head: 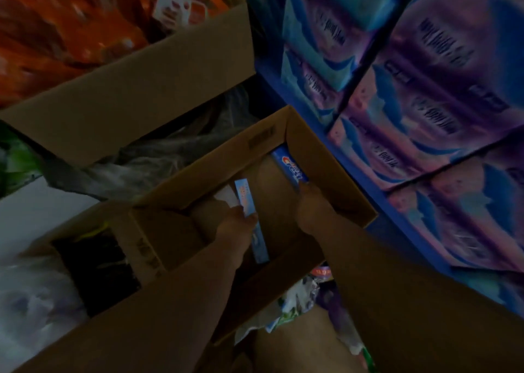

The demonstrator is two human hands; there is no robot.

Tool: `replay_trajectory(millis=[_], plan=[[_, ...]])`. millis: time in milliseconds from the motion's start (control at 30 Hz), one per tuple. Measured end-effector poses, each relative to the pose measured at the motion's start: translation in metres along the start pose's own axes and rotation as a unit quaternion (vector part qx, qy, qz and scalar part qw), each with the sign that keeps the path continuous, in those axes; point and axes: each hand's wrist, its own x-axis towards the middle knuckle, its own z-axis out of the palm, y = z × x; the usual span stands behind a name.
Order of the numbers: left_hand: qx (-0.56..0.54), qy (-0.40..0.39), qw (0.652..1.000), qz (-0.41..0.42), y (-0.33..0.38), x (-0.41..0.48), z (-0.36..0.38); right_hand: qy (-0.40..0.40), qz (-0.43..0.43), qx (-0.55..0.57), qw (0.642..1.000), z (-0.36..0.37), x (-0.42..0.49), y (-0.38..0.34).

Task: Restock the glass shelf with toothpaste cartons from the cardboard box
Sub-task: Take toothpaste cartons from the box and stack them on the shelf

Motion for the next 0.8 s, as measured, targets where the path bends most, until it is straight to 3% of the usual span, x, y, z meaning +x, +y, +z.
replay_trajectory(millis=[167,433,567,667,800], plan=[[-0.097,-0.027,0.992,-0.07,-0.017,0.034,0.016,0.024,0.104,0.093,0.99,0.016,0.025,-0.004],[-0.155,0.011,0.983,-0.094,-0.036,0.064,0.038,0.106,0.15,0.05,0.982,0.047,0.039,-0.022],[-0.011,0.051,0.996,-0.073,-0.045,0.074,0.047,0.039,0.145,0.062,0.987,0.056,0.044,-0.017],[0.025,0.068,0.994,-0.08,-0.041,0.072,0.044,-0.042,0.18,0.279,0.942,0.068,0.06,-0.021],[-0.081,0.076,0.993,-0.032,-0.043,0.065,0.04,-0.023,0.181,0.423,0.888,0.078,0.064,-0.033]])
